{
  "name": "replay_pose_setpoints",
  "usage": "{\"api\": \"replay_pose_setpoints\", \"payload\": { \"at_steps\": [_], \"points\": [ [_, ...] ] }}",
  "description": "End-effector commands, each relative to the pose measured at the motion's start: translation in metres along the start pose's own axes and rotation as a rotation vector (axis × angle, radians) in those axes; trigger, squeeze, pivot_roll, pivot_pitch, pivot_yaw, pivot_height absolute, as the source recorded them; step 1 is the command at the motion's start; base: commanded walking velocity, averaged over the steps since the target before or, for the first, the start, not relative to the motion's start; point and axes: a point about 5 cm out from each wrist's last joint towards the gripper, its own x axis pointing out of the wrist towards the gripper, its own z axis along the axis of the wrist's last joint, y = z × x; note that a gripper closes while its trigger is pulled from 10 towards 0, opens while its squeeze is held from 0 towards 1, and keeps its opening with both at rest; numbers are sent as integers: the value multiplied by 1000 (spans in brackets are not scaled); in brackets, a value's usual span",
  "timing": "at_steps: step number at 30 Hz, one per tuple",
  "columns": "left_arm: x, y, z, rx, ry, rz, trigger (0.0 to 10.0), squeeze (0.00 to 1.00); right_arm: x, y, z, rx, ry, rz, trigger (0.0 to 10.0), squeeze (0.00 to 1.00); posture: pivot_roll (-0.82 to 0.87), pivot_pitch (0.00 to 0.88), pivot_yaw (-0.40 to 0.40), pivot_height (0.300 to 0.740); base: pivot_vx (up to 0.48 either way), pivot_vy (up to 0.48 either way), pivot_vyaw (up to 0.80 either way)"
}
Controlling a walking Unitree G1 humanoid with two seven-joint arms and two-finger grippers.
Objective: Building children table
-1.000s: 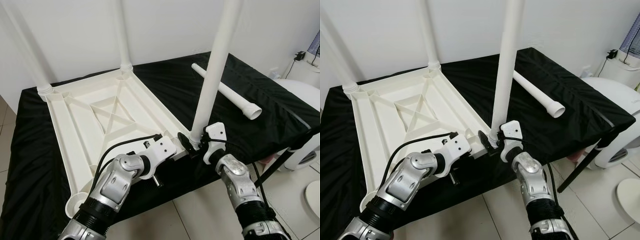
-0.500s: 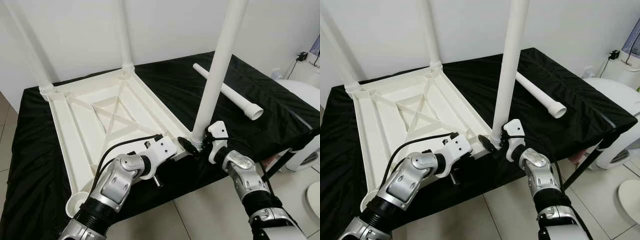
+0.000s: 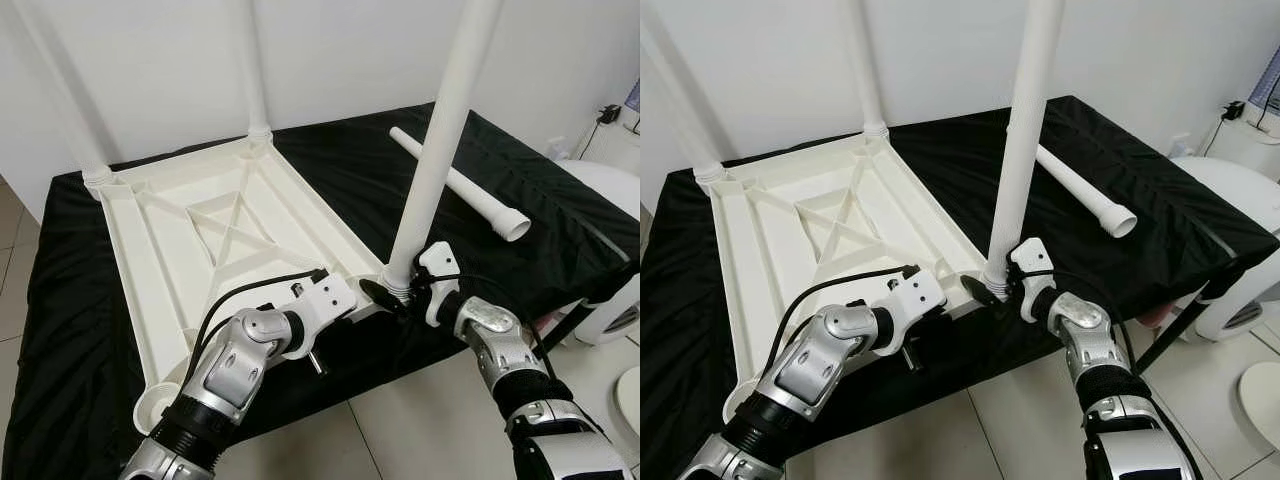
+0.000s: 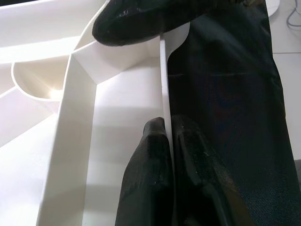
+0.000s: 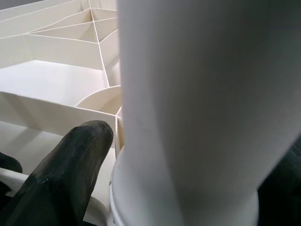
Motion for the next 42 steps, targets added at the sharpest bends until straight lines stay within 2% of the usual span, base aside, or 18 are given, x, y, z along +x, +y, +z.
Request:
{"api": "replay_pose_setpoints", "payload": {
  "at_steps": [1,5,7,8,9,10,11,22,23,24,25,28,34,36,38,42],
  "points": [
    [1,4,2,16,1,71,10000,0,-1,-1,-2,-11,15,11,9882,0,-126,54,77,740,0,0,0],
    [1,4,3,15,0,71,10000,0,0,-3,0,-27,13,23,8784,0,-126,53,77,740,0,0,0],
    [1,4,3,15,0,71,10000,0,0,-3,0,-27,13,23,8784,0,-126,53,77,740,0,0,0],
    [1,4,2,16,1,71,10000,0,0,-3,0,-29,14,25,5490,0,-126,53,77,740,0,0,0],
    [1,4,2,16,1,70,10000,0,0,-3,0,-32,15,29,3098,0,-125,51,77,740,0,0,0],
    [1,4,2,16,1,70,10000,0,0,-3,0,-32,15,29,3098,0,-125,51,77,740,0,0,0],
    [1,3,2,16,2,69,10000,0,0,-3,-1,-30,16,38,78,0,-125,49,77,740,0,0,0],
    [1,1,1,18,2,63,10000,0,-2,1,-5,-36,17,60,0,0,-127,42,75,740,0,0,0],
    [1,1,1,18,2,63,10000,0,-2,2,-6,-35,16,60,1020,0,-126,41,72,740,0,0,0],
    [1,0,1,18,1,62,10000,0,-2,3,-7,-32,14,62,1020,0,-126,41,72,740,0,0,0],
    [1,0,1,18,1,62,10000,0,-3,4,-8,-22,13,59,10000,0,-125,39,70,740,0,0,0],
    [1,0,1,18,1,62,10000,0,-3,5,-9,-7,5,45,10000,0,-124,37,68,740,0,0,0],
    [1,-3,0,13,2,60,10000,0,0,17,-15,85,-42,-82,10000,0,-122,34,56,740,0,0,0],
    [1,-3,0,13,2,60,10000,0,0,17,-15,85,-42,-82,10000,0,-122,34,56,740,0,0,0],
    [1,-5,0,10,1,58,10000,0,5,25,-17,100,-40,-172,10000,0,-123,35,53,740,0,0,0],
    [2,-6,0,9,1,56,10000,0,9,28,-16,110,-43,-245,10000,0,-123,36,52,740,0,0,0]
  ]
}}
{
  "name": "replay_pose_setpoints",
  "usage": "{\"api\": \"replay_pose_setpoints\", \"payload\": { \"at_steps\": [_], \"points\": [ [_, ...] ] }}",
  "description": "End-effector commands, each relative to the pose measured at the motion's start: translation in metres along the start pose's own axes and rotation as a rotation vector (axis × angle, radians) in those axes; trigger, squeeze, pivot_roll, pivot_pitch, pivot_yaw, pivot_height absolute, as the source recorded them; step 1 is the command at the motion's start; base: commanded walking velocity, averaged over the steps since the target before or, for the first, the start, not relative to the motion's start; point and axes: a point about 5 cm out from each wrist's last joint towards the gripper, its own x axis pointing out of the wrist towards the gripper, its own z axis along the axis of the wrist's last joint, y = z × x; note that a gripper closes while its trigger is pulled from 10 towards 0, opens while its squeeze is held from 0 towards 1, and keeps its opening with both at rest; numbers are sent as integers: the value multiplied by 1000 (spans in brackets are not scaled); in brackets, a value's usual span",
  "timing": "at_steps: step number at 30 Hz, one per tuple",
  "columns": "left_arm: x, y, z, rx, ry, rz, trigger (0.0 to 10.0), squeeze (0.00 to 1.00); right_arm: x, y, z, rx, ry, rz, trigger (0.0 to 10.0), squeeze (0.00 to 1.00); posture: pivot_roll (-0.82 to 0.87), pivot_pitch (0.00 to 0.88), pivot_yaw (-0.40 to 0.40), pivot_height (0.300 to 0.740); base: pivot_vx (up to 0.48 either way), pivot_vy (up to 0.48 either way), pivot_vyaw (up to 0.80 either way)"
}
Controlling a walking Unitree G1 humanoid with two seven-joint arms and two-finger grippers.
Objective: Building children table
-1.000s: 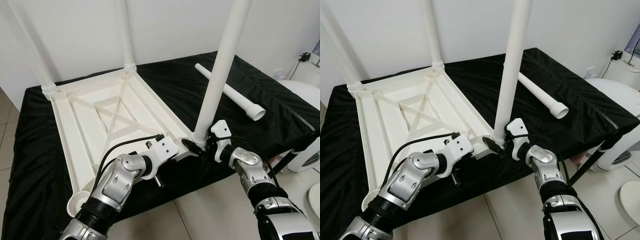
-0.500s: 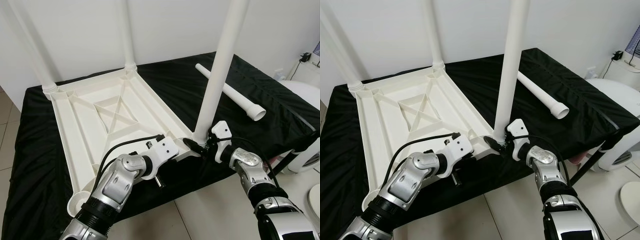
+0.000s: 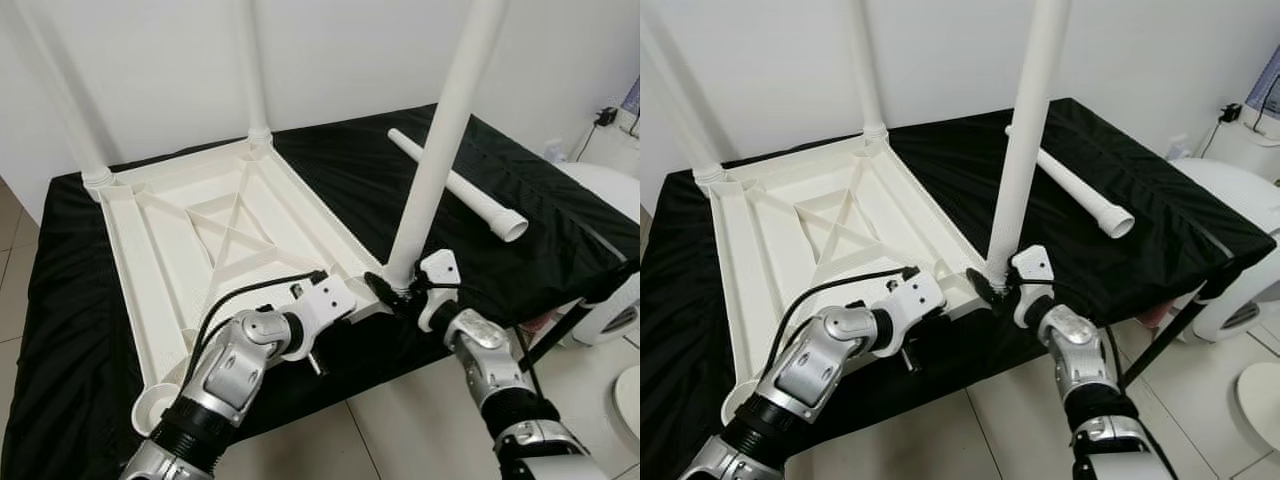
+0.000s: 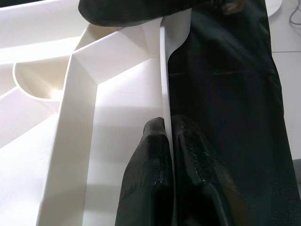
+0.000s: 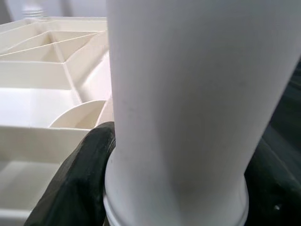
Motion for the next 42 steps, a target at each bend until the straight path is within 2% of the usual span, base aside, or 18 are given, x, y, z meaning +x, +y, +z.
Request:
{"api": "replay_pose_setpoints", "payload": {
  "at_steps": [1,4,5,6,9,10,14,17,19,37,38,39,42],
  "points": [
    [2,-3,2,14,-3,60,10000,0,1,7,-10,35,48,-38,10000,0,-123,36,52,740,0,0,0],
    [2,-3,2,14,-3,59,10000,0,3,10,-7,39,37,-68,10000,0,-124,35,53,740,0,0,0],
    [2,-3,2,14,-3,58,10000,0,8,16,-2,33,17,-133,10000,0,-125,35,53,740,0,0,0],
    [2,-3,2,14,-3,58,10000,0,8,16,-2,33,17,-133,10000,0,-125,35,53,740,0,0,0],
    [2,-3,2,15,-3,58,10000,0,12,19,2,86,20,-279,10000,0,-124,35,51,740,0,0,0],
    [2,-3,2,15,-3,59,10000,0,13,21,3,78,26,-335,10000,0,-124,35,51,740,0,0,0],
    [1,-3,2,14,-3,61,10000,0,14,27,4,66,41,-417,10000,0,-124,35,51,740,0,0,0],
    [1,-2,2,13,-3,63,10000,0,16,34,8,77,17,-499,10000,0,-120,37,46,740,0,0,0],
    [1,-2,2,13,-3,65,10000,0,17,40,13,50,4,-553,10000,0,-118,38,46,740,0,0,0],
    [0,0,2,10,0,73,10000,0,14,38,19,44,4,-618,10000,0,-117,50,51,740,0,0,0],
    [0,1,2,9,-1,74,10000,0,13,37,19,46,2,-621,10000,922,-117,51,53,740,0,0,0],
    [0,1,2,9,-1,75,10000,0,13,37,19,48,1,-623,10000,1000,-117,51,53,740,0,0,0],
    [0,2,3,8,-2,78,10000,0,12,37,20,61,-13,-593,10000,1000,-118,51,53,740,0,0,0]
  ]
}}
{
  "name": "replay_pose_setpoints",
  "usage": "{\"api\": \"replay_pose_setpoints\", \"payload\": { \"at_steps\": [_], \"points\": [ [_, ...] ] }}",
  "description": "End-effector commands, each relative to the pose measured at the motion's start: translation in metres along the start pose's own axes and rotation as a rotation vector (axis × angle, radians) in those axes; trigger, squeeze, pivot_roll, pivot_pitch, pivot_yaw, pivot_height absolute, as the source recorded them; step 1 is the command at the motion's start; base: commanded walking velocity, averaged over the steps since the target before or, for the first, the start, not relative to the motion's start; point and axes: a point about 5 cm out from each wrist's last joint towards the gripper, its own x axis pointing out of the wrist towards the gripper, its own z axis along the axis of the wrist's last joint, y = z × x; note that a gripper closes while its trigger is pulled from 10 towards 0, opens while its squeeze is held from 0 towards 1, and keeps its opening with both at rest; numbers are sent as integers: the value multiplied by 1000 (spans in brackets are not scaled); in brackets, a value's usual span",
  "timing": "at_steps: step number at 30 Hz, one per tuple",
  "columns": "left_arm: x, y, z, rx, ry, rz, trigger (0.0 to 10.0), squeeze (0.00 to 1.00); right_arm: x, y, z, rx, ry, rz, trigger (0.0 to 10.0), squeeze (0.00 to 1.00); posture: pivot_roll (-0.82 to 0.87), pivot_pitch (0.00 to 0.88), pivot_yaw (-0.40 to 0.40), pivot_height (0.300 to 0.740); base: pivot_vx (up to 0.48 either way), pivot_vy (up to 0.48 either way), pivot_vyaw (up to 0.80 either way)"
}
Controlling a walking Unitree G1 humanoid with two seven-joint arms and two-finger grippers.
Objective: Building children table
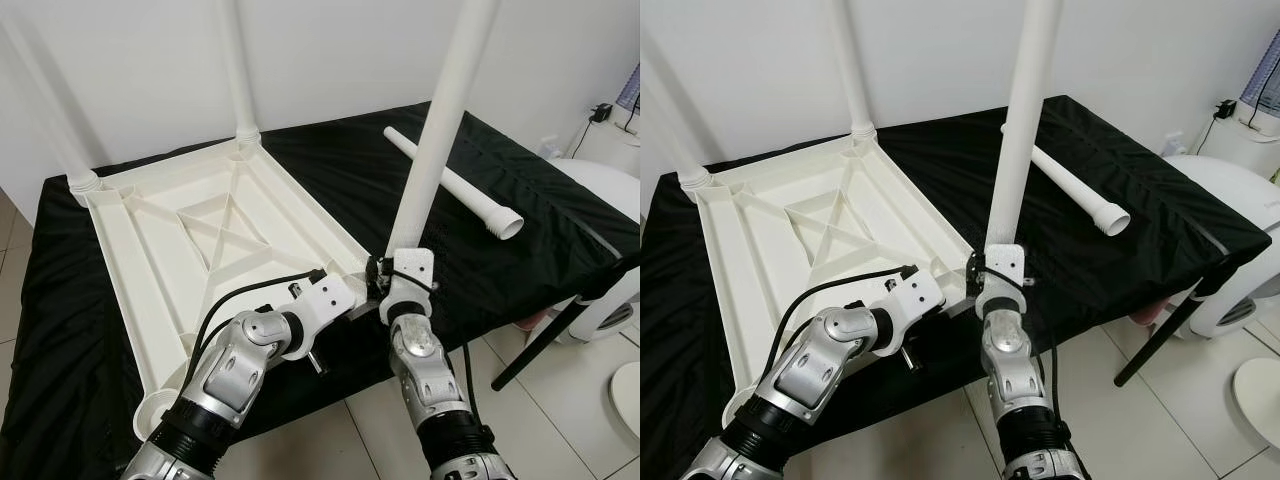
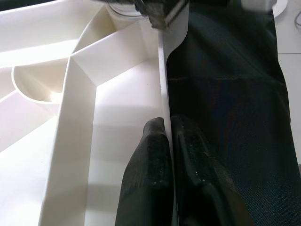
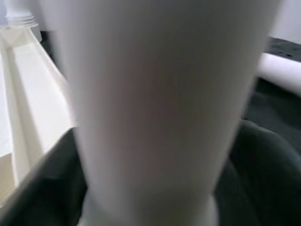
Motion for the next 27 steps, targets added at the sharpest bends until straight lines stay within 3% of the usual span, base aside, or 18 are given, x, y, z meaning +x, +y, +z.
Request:
{"api": "replay_pose_setpoints", "payload": {
  "at_steps": [1,5,12,13,16,23,27],
  "points": [
    [1,0,1,12,0,43,10000,0,-2,0,0,25,0,22,10000,1000,-118,51,53,740,0,0,0],
    [1,0,2,11,-1,44,10000,0,-4,2,0,48,-10,112,10000,1000,-123,53,55,740,0,0,0],
    [2,0,3,10,-3,42,10000,0,-6,1,-3,10,-12,280,10000,1000,-125,57,55,740,0,0,0],
    [2,0,3,9,-4,42,10000,0,-6,-1,-4,-4,-12,322,10000,0,-125,57,55,740,0,0,0],
    [2,0,3,9,-4,42,10000,0,-6,-3,-5,-14,-13,346,10000,0,-125,57,55,740,0,0,0],
    [1,1,2,7,-2,44,10000,0,-2,-31,-15,-40,36,594,10000,0,-120,57,58,740,0,0,0],
    [1,1,2,7,-1,45,10000,0,4,-40,-14,-58,40,618,10000,0,-119,56,60,740,0,0,0]
  ]
}}
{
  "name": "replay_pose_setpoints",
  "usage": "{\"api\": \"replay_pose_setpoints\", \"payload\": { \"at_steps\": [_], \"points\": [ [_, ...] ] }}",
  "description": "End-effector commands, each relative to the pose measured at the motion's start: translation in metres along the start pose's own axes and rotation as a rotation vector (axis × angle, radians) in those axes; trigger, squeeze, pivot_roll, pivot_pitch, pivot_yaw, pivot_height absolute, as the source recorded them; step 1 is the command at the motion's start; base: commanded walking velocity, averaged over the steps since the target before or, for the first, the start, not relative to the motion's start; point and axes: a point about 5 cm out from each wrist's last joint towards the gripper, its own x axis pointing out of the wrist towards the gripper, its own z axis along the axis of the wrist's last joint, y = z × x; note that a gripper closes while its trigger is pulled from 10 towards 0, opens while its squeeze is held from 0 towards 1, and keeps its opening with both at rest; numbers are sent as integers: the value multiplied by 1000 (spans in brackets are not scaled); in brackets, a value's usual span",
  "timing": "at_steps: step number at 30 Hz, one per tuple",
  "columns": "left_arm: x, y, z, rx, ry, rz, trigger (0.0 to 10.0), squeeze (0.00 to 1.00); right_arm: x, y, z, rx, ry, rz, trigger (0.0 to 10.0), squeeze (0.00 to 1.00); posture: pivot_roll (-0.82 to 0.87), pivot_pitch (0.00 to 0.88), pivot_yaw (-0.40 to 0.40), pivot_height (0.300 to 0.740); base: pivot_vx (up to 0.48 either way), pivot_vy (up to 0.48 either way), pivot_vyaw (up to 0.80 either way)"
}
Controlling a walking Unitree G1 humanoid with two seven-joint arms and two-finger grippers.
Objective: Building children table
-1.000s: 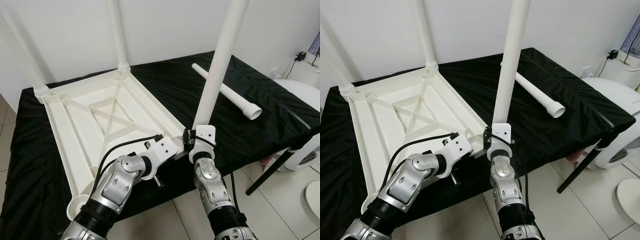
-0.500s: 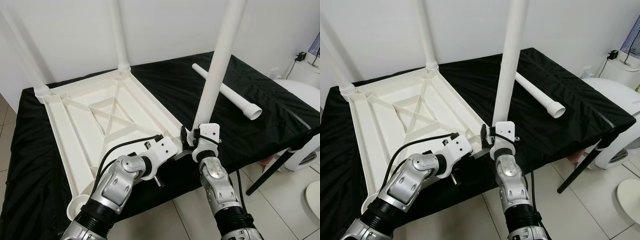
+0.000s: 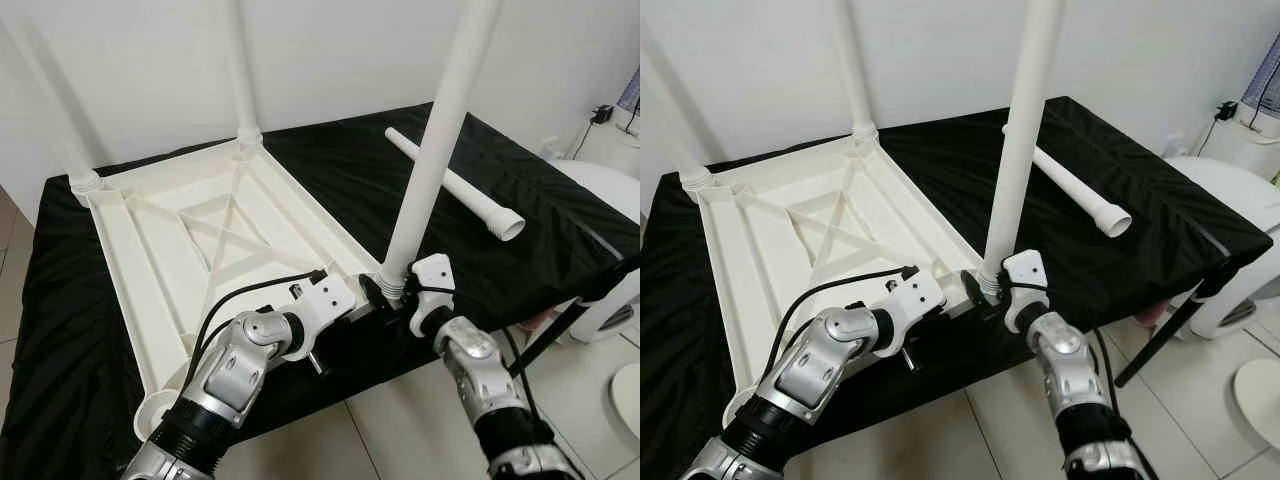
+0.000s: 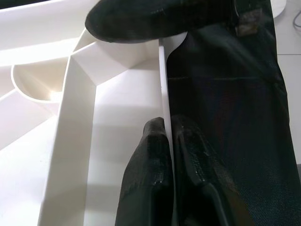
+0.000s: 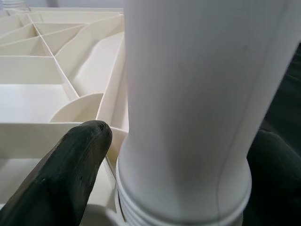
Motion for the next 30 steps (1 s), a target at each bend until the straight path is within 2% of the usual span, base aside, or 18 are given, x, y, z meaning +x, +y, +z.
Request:
{"api": "replay_pose_setpoints", "payload": {
  "at_steps": [1,7,10,20,22,23,24,25,26,27,30],
  "points": [
    [0,2,2,13,-3,48,10000,0,0,-4,-2,9,5,41,10000,0,-117,56,64,740,0,0,0],
    [0,2,3,16,-4,47,10000,0,1,-14,1,-9,14,105,10000,0,-115,55,66,740,0,0,0],
    [0,2,3,17,-2,46,10000,0,3,-19,3,-47,19,173,10000,0,-112,54,71,740,0,0,0],
    [0,2,3,17,-2,45,10000,0,6,-23,4,-72,46,231,10000,0,-110,54,73,740,0,0,0],
    [0,2,3,17,-2,44,10000,0,7,-23,4,-80,51,257,8314,0,-110,50,72,740,0,0,0],
    [0,2,3,17,-2,44,10000,0,7,-23,4,-80,51,257,8314,0,-110,50,72,740,0,0,0],
    [0,2,3,18,-1,44,10000,0,7,-23,3,-79,52,267,6902,0,-110,50,72,740,0,0,0],
    [0,2,3,18,-1,44,10000,0,7,-23,3,-80,54,273,4902,0,-109,47,72,740,0,0,0],
    [0,2,3,18,-1,44,10000,0,7,-23,3,-79,54,276,4471,0,-109,47,72,740,0,0,0],
    [0,2,3,18,-1,43,10000,0,7,-22,2,-75,53,285,0,0,-108,45,72,740,0,0,0],
    [0,2,3,19,0,42,10000,0,7,-22,2,-70,51,296,0,0,-108,45,72,740,0,0,0]
  ]
}}
